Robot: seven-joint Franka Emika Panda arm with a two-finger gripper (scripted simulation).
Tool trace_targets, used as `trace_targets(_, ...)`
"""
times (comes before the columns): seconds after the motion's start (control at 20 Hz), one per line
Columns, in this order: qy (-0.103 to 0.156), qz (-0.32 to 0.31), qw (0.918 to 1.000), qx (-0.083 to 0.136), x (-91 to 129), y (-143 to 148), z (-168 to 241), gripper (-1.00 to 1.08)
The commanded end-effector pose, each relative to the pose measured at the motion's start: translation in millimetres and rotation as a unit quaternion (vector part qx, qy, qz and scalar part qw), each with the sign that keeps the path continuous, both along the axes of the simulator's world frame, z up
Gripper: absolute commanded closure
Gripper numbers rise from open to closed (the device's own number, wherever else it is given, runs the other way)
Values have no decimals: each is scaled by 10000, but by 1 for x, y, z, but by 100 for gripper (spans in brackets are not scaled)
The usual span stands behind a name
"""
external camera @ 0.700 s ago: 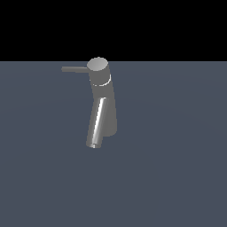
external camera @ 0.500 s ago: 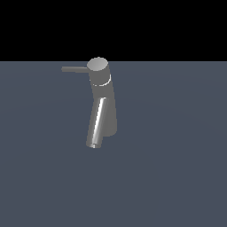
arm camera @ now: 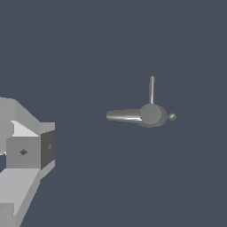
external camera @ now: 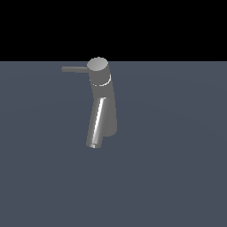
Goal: Turn on the faucet by rotating a designated handle.
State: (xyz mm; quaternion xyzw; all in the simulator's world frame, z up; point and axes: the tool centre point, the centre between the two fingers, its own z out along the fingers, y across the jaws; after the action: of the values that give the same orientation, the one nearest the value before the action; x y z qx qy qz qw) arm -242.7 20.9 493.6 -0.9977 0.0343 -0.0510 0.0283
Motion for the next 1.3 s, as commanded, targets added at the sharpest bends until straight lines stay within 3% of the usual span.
trace_targets(0.0, -47, -202, 9998, 61, 2, 5, -7, 108)
trace_targets(0.3, -210, -877, 9956, 263, 9, 20, -30, 108)
trace_targets(0.6, -401, -1662, 9840, 499, 21, 38, -56, 108)
trace_targets(0.9, -592, -2435, 9653, 732, 37, 55, -80, 108)
trace_targets(1.25, -807, -3299, 9353, 996, 60, 73, -107, 108)
